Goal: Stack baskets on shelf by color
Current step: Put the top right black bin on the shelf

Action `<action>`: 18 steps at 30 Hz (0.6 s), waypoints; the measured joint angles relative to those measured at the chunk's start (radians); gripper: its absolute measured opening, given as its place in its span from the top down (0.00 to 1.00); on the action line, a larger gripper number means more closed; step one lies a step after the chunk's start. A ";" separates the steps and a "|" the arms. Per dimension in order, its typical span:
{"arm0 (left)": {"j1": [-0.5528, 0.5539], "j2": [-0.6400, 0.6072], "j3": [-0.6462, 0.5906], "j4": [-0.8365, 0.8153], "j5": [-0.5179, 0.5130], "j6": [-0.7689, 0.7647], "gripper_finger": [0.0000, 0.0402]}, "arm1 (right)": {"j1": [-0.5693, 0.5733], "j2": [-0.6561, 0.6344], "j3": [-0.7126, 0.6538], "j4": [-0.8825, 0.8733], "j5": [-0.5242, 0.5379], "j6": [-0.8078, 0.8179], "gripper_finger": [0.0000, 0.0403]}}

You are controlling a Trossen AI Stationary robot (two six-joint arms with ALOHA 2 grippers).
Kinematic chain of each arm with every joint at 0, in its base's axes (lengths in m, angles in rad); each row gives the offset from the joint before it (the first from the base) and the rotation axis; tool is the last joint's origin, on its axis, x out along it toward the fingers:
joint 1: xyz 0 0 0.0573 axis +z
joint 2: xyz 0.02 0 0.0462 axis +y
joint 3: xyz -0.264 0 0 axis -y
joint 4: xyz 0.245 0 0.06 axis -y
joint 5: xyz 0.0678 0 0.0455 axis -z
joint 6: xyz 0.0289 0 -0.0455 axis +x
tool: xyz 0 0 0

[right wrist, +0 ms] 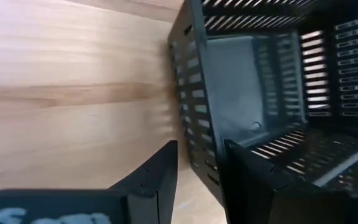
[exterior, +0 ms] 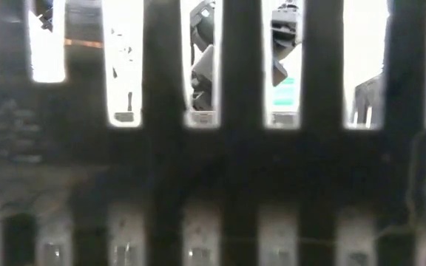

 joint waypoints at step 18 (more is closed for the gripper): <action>0.000 0.000 0.000 -0.009 0.000 0.018 0.50 | 0.018 -0.183 -0.001 -0.095 0.002 0.178 0.99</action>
